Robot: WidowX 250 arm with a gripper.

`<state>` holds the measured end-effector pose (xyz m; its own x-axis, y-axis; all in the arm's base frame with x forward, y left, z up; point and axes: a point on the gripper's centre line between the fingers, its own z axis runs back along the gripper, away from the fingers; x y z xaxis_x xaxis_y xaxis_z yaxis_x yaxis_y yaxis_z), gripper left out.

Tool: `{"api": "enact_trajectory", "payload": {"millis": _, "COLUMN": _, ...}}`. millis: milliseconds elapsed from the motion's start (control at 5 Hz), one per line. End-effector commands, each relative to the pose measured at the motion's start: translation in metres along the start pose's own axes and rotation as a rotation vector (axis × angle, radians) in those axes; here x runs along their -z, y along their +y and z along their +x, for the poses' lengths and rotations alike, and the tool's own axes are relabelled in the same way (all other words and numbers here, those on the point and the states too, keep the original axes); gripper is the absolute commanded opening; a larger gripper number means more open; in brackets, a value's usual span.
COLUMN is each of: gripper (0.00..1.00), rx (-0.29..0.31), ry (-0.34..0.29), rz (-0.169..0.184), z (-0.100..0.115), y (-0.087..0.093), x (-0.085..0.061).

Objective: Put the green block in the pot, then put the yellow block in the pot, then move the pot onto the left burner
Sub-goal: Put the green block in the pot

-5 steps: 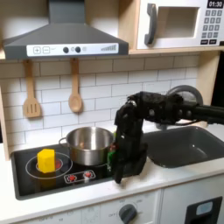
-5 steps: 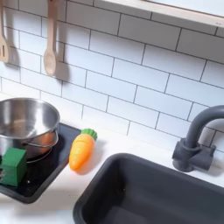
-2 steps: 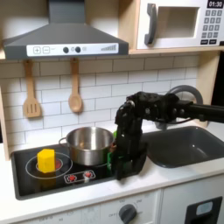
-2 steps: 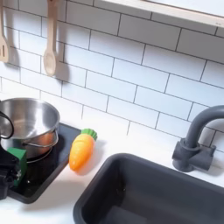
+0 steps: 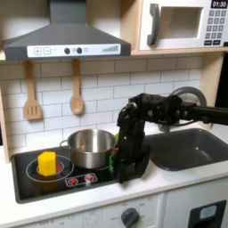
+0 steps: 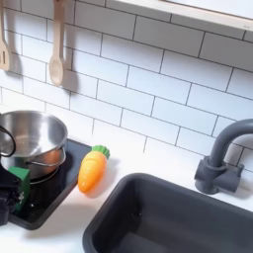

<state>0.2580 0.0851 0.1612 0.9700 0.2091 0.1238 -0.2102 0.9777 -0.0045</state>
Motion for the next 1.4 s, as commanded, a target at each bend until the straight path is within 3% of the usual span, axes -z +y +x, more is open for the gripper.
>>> {"api": "enact_trajectory", "payload": {"millis": 0, "gripper": 1.0, "rx": -0.02, "ry": 0.002, "rz": 0.011, "z": 0.01, "y": 0.003, "x": 0.005}}
{"api": "enact_trajectory", "payload": {"millis": 400, "gripper": 1.0, "rx": -0.024, "ry": 0.033, "rz": -0.017, "z": 0.028, "y": -0.002, "x": 0.025}}
{"api": "enact_trajectory", "payload": {"millis": 800, "gripper": 1.0, "rx": 0.0, "ry": 0.027, "rz": -0.028, "z": 0.026, "y": -0.01, "x": 0.025}}
{"api": "enact_trajectory", "payload": {"millis": 1200, "gripper": 1.0, "rx": -0.023, "ry": 0.018, "rz": -0.049, "z": 0.036, "y": -0.017, "x": 0.022}}
